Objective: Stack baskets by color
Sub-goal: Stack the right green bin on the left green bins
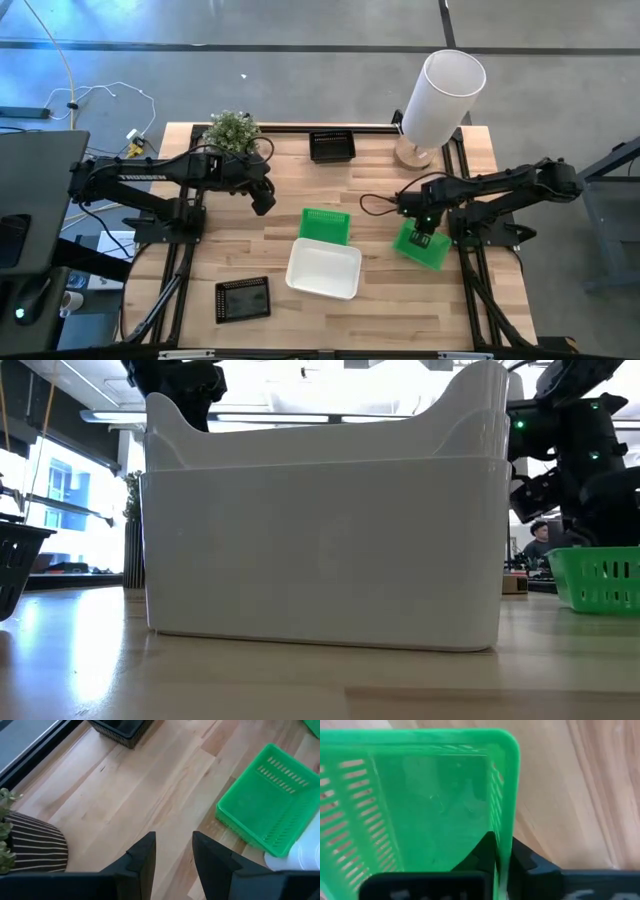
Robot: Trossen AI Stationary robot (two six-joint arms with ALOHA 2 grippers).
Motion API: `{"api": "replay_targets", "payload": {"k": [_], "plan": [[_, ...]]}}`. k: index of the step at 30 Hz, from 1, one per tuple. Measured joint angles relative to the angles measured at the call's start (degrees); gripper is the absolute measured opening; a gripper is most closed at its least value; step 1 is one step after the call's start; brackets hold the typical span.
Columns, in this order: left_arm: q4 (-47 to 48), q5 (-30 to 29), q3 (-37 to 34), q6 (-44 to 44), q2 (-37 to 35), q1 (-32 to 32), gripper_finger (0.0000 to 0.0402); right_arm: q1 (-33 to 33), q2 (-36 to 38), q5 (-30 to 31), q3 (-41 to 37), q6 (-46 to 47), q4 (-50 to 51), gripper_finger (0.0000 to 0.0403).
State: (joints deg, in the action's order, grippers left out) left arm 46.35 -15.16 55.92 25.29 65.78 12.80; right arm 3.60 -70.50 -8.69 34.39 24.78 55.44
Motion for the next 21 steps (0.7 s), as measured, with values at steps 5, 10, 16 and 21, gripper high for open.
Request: {"api": "replay_targets", "payload": {"k": [5,10,16,21], "plan": [[0.0,0.0,0.0,-1.7,0.0,0.0,0.0115,0.6,0.0,0.0,1.9,-1.6,-1.6,0.0005],[0.0,0.0,0.0,-1.9,0.0,0.0,0.0115,2.0,0.0,3.6,9.1,-4.7,-0.8,0.0002],[0.0,-0.1,0.0,-3.6,0.0,0.0,0.0115,4.8,0.0,8.7,18.9,-11.3,-0.4,0.0],[0.0,0.0,0.0,-4.5,0.0,0.0,0.0115,7.7,0.0,11.9,26.4,-16.7,-1.3,0.0]]}}
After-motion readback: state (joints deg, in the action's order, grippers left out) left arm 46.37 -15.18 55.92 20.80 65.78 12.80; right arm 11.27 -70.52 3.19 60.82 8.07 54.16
